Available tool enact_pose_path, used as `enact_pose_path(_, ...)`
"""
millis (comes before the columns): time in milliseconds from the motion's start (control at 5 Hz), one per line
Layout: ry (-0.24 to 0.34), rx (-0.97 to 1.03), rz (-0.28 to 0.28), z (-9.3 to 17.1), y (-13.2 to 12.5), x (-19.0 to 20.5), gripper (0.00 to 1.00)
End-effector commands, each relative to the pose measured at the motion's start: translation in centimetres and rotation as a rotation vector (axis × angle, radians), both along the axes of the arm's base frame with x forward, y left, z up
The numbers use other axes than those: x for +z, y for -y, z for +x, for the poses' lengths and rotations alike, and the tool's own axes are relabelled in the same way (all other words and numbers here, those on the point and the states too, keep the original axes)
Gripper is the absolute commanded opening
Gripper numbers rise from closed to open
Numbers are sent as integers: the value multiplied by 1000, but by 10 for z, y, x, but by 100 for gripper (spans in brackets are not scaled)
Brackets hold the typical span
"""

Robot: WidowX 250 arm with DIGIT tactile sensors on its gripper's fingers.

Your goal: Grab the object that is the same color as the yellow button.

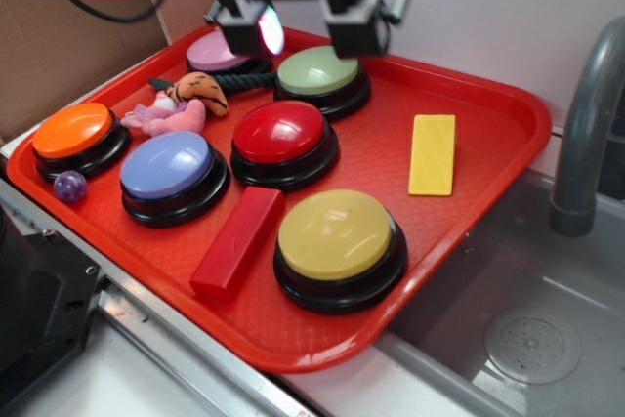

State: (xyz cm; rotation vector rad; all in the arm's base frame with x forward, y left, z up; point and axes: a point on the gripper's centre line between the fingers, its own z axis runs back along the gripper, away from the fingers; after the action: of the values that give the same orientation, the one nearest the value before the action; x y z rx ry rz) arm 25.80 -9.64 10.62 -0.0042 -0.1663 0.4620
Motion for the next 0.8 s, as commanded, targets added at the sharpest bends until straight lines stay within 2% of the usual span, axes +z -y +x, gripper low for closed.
enact_pose_path(0, 123, 157, 13, 45, 16, -21, 100)
enact_pose_path(600, 137, 149, -31, 72, 31, -55, 100)
